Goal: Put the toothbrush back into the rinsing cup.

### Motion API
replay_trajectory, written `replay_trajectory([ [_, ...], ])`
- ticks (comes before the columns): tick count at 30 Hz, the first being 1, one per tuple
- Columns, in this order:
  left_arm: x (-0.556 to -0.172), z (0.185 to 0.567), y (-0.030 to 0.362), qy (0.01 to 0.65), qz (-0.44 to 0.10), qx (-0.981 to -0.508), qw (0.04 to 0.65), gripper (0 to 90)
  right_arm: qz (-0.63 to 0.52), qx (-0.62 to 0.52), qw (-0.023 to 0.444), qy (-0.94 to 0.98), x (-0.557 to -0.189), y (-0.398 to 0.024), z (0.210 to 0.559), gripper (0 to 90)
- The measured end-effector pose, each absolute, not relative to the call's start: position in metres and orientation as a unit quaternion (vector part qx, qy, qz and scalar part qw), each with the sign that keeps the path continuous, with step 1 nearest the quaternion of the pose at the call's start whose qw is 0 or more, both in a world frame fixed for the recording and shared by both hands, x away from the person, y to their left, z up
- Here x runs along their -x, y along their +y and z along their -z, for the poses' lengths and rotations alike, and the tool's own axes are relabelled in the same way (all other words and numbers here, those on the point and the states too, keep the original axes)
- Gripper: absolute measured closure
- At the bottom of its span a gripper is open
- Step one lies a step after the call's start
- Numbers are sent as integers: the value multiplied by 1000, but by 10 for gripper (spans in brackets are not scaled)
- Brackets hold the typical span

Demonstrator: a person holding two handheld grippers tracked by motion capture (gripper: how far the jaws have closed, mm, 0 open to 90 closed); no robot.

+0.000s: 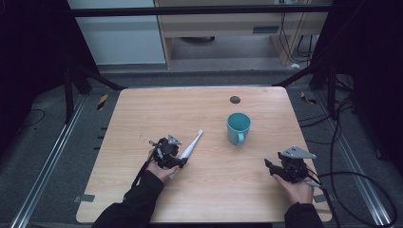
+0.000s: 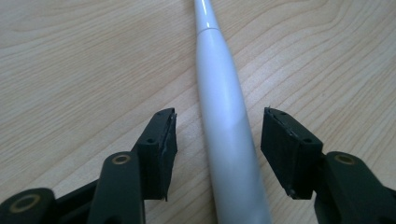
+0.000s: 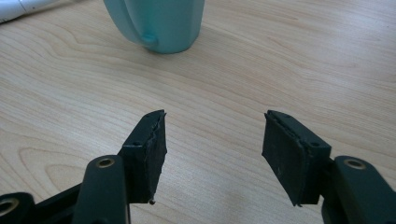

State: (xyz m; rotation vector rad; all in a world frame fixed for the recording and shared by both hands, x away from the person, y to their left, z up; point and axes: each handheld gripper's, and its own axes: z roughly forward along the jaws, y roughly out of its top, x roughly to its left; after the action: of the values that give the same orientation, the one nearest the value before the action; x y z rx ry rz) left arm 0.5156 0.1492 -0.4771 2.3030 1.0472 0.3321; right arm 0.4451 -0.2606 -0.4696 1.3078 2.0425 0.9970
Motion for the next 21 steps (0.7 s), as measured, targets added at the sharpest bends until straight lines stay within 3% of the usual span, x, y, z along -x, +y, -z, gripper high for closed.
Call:
replay_trajectory([
  [9,-519,480,146,389,-109,-873,273,597,-369,-479,254,755,-445,-261,470,401],
  [21,-517,474,149,376,-96,-889,244,582,-368,-476,254,757,-445,-261,469,407],
])
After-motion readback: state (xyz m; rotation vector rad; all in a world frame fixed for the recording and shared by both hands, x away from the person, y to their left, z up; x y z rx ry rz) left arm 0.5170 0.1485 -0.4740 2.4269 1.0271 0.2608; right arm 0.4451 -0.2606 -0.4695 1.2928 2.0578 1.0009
